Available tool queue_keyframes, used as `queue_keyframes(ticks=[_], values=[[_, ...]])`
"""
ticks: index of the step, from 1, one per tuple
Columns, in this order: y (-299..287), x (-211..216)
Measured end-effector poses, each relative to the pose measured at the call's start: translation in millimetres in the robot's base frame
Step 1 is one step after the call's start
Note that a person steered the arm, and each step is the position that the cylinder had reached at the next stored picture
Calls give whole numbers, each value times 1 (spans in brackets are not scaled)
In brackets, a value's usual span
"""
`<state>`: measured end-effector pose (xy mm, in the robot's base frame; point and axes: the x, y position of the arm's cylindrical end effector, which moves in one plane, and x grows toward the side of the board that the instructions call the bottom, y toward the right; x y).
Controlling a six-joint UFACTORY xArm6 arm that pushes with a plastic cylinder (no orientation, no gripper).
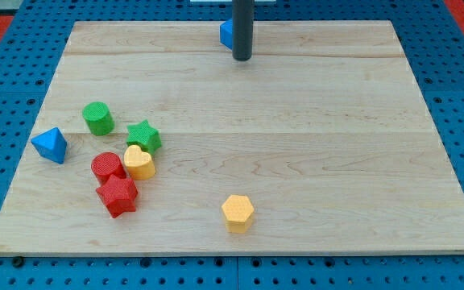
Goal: Move your arm towards the blue triangle
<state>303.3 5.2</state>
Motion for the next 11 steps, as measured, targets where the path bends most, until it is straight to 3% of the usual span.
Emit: queue_keyframes(ticks=[2, 5, 7, 9, 11], values=[[-16, 87], [-43, 255], [-134, 316], [-250, 254], [-251, 175]])
